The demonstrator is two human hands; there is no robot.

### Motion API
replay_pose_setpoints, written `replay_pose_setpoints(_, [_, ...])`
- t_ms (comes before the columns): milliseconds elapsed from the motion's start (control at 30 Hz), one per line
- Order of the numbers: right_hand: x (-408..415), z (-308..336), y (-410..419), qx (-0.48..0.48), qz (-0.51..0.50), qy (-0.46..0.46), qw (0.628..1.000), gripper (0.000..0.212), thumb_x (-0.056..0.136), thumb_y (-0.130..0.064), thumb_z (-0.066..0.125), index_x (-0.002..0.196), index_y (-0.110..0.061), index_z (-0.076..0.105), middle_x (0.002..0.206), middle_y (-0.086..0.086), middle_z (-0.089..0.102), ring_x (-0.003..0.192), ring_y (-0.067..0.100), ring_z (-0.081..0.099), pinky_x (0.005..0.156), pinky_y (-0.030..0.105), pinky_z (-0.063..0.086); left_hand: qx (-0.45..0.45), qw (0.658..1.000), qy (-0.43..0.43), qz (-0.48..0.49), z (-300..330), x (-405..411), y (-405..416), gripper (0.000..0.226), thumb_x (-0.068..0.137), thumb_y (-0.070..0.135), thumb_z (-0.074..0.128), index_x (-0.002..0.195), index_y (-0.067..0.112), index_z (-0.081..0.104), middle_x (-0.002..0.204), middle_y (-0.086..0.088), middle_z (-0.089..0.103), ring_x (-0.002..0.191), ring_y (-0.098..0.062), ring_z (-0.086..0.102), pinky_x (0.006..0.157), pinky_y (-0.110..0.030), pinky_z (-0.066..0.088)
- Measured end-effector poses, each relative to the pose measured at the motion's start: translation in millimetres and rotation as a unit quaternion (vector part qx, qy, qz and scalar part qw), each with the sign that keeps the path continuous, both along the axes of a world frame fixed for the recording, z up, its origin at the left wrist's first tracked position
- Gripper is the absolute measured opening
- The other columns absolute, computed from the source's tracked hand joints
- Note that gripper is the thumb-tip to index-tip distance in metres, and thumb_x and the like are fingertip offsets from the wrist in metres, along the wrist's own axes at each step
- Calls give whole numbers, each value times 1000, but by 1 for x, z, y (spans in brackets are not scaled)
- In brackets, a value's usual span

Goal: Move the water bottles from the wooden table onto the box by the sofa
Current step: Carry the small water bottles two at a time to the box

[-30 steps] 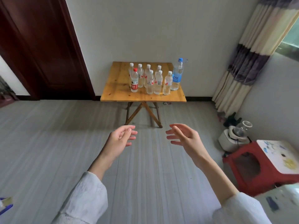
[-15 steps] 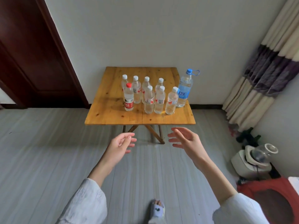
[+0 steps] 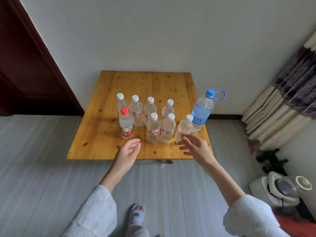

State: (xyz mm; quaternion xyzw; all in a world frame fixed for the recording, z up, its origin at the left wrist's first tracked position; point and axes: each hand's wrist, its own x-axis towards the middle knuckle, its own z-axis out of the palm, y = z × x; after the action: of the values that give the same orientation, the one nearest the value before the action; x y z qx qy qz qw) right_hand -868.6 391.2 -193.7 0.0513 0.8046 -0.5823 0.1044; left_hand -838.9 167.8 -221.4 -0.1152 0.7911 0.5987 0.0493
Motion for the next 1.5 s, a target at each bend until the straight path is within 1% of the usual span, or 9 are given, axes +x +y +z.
replay_pose_setpoints(167, [-67,-29,-15,69,-26,-13,997,31,90,-25,51,118,-11,54,104,10,67,92,21,64,83,41,54,-18,999,-1,-27,-25,-87,-3,36,91,21,49,126,13,47,128,-6,54,110,-12,51,92,-26,40])
replay_pose_setpoints(333, [-118,-52,-37,147,-83,4,986,37,88,-18,55,122,-6,50,110,14,63,101,24,60,86,37,50,-68,994,-1,-88,-53,-150,-10,44,89,25,52,131,19,41,138,-2,46,125,-16,44,104,-36,38])
replay_pose_setpoints(433, [-137,-69,-46,197,-89,3,976,45,87,-19,57,128,-6,44,120,15,57,109,26,55,91,41,48,-81,987,9,-139,-62,-173,-7,50,88,26,55,134,20,37,137,7,43,127,-7,37,105,-26,32])
replay_pose_setpoints(567, [-150,-85,-52,233,-86,-9,969,50,85,-21,60,131,-10,43,122,12,54,107,25,55,88,35,45,-89,981,28,-172,-71,-193,0,38,86,24,58,123,20,48,127,5,52,117,-6,44,88,-9,32])
replay_pose_setpoints(667, [-153,-93,-54,254,-93,3,963,47,85,-24,60,128,-11,47,117,11,55,105,26,55,85,33,44,-104,976,41,-189,-75,-203,0,30,86,26,58,115,22,52,120,4,56,110,-8,47,86,-14,35])
replay_pose_setpoints(967, [-158,-105,-58,256,-129,29,957,43,81,-30,64,118,-12,54,111,8,55,100,26,53,81,34,45,-134,950,59,-277,-82,-204,1,41,89,36,40,128,23,38,121,14,41,113,1,37,89,-13,32])
replay_pose_setpoints(1167, [-122,-102,-44,257,-144,33,955,46,83,-35,59,122,-10,50,124,4,55,110,22,52,85,33,44,-133,950,69,-275,-76,-201,10,37,90,34,39,122,14,40,117,1,49,106,-13,46,85,-25,38])
replay_pose_setpoints(1333, [-48,-92,-20,223,-233,32,946,39,84,-32,59,111,-5,54,110,9,60,99,26,56,78,27,39,-140,912,110,-370,-57,-177,43,40,90,35,38,120,10,44,118,-8,54,106,-16,47,85,-18,31])
replay_pose_setpoints(1500, [64,-71,5,189,-364,61,910,37,81,-33,60,100,-1,55,97,14,60,89,31,58,82,47,49,-88,865,160,-468,-33,-116,101,71,69,82,22,105,26,46,102,3,56,94,-16,56,77,-21,38])
